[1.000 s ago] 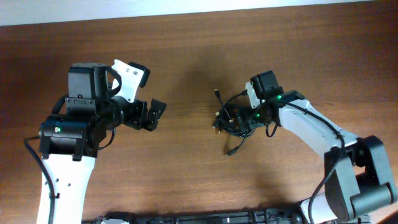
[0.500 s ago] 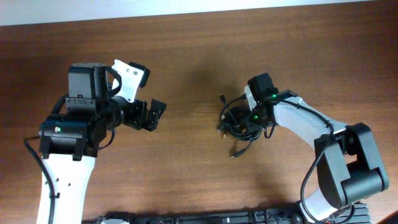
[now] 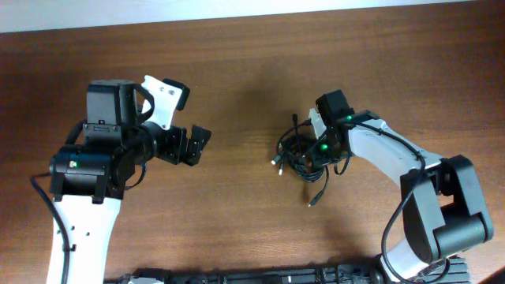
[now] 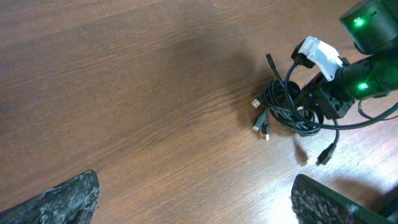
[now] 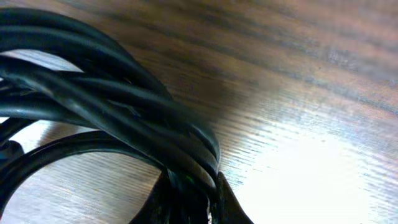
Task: Untangle cables
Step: 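Grasp the cable bundle with the right gripper and lift it, then bring the left gripper to the held bundle and grasp a cable loop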
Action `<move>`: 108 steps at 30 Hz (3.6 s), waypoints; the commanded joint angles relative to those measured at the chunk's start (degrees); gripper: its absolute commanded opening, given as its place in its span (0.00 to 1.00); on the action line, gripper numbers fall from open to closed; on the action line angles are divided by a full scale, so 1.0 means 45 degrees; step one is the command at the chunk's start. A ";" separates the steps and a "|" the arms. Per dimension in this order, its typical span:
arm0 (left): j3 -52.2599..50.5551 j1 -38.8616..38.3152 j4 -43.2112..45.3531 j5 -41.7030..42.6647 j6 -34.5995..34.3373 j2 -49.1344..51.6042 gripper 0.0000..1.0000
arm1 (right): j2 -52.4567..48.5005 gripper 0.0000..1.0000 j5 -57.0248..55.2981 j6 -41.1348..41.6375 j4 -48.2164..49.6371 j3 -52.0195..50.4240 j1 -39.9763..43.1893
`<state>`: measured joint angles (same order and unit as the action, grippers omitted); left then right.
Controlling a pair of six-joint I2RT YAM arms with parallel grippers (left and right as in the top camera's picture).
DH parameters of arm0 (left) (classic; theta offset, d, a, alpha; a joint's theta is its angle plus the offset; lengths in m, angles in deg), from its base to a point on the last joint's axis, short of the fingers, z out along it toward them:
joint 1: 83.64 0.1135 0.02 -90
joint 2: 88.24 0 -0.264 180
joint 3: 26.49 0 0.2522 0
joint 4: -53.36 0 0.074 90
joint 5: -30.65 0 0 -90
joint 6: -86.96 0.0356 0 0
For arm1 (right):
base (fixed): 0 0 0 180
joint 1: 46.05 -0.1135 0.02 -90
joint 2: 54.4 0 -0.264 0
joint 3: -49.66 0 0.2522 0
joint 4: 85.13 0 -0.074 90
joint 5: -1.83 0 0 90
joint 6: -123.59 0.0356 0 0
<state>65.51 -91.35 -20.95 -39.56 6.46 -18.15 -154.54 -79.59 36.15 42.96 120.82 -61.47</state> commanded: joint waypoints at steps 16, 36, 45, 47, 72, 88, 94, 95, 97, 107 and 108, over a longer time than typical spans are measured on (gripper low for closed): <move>0.0214 -0.1433 0.0816 0.1987 -0.1923 0.0083 0.99 | 0.4624 0.04 0.1010 0.0146 0.2871 0.1797 -0.0831; 0.0214 -0.2560 0.1783 0.0971 -0.1933 0.0083 0.99 | 0.6416 0.04 0.2812 -0.0850 0.2895 0.1797 -0.1987; 0.0219 -0.2565 0.2191 0.1132 -0.3220 0.0078 0.99 | 0.6484 0.04 0.3045 -0.0865 0.2531 0.1797 -0.1987; 0.0219 -0.2565 0.2448 0.1520 -0.3240 0.0078 0.99 | 0.6484 0.04 0.3050 -0.0860 0.2521 0.1792 -0.1987; 0.0204 -0.2623 0.3478 0.1982 -0.4537 0.0709 0.99 | 0.6484 0.04 0.4532 -0.0811 0.2803 0.1792 -0.2016; 0.0204 -0.2618 0.2943 0.2118 -0.4532 0.0714 0.99 | 0.6484 0.04 -0.0321 0.2909 0.3201 0.1797 -0.2127; 0.0204 -0.2623 0.2875 0.1967 -0.4998 0.0714 0.99 | 0.6484 0.04 -0.0277 0.3793 0.3876 0.1797 -0.2132; 0.0204 -0.2623 0.2875 0.1972 -0.5173 0.0714 0.99 | 0.6484 0.04 -0.0277 0.3857 0.3915 0.1797 -0.2132; 0.0204 -0.2623 0.2885 0.1982 -0.5207 0.0714 0.99 | 0.6484 0.04 -0.0296 0.4211 0.3925 0.1797 -0.2132; 0.0204 -0.2958 0.4002 0.2987 -0.5639 0.0733 0.99 | 0.6484 0.04 0.0491 0.4643 0.4148 0.1797 -0.2142; 0.0204 -0.3055 0.4129 0.2963 -0.5639 0.0772 0.99 | 0.6484 0.04 0.0738 0.4643 0.4206 0.1797 -0.2142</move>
<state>65.84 -103.92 -3.66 -27.60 -17.76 -15.35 -126.12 -79.53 55.85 60.64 127.93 -70.81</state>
